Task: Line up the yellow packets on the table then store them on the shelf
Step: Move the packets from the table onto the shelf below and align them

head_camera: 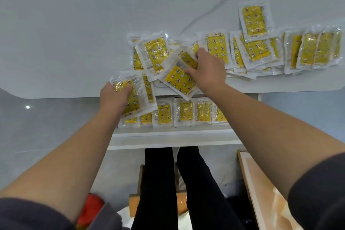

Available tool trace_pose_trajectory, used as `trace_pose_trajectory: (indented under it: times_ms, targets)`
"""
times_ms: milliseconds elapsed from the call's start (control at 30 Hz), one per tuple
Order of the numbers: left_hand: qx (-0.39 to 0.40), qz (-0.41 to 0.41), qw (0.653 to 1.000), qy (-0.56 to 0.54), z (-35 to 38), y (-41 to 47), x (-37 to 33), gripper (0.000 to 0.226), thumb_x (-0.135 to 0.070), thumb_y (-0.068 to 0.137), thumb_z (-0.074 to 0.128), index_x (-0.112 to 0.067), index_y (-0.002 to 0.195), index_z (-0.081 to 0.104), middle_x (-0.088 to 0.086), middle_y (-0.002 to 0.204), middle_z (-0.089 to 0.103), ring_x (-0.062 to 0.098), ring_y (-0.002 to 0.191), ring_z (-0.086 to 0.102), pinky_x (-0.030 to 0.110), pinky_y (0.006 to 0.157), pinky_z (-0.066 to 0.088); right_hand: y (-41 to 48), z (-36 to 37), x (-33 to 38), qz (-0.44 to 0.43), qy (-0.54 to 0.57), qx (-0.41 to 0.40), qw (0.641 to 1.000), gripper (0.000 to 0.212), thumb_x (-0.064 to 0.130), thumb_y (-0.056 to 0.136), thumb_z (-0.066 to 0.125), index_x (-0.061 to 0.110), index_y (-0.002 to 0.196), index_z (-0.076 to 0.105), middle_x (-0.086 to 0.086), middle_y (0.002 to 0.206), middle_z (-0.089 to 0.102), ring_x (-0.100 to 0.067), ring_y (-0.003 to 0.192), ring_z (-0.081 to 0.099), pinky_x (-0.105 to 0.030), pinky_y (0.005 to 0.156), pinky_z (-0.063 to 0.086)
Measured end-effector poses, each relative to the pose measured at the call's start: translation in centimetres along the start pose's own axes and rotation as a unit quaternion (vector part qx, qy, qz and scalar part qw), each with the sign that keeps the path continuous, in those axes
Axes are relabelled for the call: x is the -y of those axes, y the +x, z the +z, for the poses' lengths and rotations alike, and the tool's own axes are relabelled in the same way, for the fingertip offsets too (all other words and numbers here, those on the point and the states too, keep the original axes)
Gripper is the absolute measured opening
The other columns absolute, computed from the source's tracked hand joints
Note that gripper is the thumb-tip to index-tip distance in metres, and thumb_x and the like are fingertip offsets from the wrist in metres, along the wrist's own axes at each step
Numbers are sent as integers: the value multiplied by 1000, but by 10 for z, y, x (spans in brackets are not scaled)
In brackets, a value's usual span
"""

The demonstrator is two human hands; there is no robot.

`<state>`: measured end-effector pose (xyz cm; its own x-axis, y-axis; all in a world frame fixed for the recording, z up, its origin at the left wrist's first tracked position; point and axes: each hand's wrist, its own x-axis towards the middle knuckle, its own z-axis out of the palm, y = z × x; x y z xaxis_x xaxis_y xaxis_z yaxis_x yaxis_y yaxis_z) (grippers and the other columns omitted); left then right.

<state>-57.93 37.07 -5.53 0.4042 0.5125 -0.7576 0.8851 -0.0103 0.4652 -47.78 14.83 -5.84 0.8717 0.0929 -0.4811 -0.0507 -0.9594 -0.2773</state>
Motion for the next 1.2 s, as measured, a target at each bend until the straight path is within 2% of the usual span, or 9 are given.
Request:
trace_pose_trajectory:
  times_ms: [200,333,467,633,767,967,1033,1100,1200]
  targets:
    - [36,8,999,27,5,-24,8,20,-25,88,68,-23,106,60,3,103,67,24,93,64,40,85,54,-20,-9,-27,-3,186,63,981,15,30,93,60,18,95,51,5,82,54,-14,72,51,-27,58,37]
    - [76,-9,995,71,1,-39,38,18,-20,88,68,-17,105,62,0,91,66,18,80,63,29,65,50,-53,-14,-64,45,398,225,888,21,17,91,65,17,112,62,1,99,69,-15,89,66,-32,74,51]
    - [73,-58,992,88,7,-37,87,15,-19,88,68,-20,102,62,5,96,67,28,89,66,44,82,55,-85,28,-106,102,384,366,841,28,16,85,71,18,113,66,-3,110,72,-22,103,68,-41,91,52]
    - [74,-103,990,55,44,2,122,68,-37,72,76,-17,133,51,7,130,59,31,113,58,51,93,50,-87,97,-119,201,414,288,839,23,7,87,67,23,103,63,-5,110,71,-22,102,67,-43,98,49]
    - [99,-58,991,62,91,43,128,66,-23,89,68,-11,145,36,6,144,45,29,127,47,32,95,39,-59,140,-105,214,473,238,821,27,1,88,64,17,109,61,-4,110,69,-21,102,66,-30,85,53]
    - [28,37,962,269,100,69,148,51,-30,91,58,-6,135,45,15,116,61,32,98,61,37,75,51,-49,195,-91,188,310,195,911,18,17,81,74,13,97,66,1,86,68,-14,77,64,-26,68,52]
    - [-1,48,961,272,90,67,152,54,-31,93,57,-5,137,41,13,106,62,27,80,57,35,63,45,-58,196,-92,187,306,190,914,13,23,87,69,16,96,64,4,84,65,-9,74,60,-23,62,45]
    - [-16,38,963,265,75,61,151,54,-34,93,58,-6,136,41,10,99,59,22,70,53,33,59,42,-67,186,-98,198,335,180,903,13,24,93,62,17,105,63,0,96,65,-15,85,61,-24,72,43]
    - [-33,9,970,241,51,60,151,63,-36,89,65,-7,136,37,12,111,56,30,86,57,38,67,50,-76,168,-120,228,312,171,906,23,22,96,56,10,116,60,-7,104,63,-25,95,58,-31,80,42]
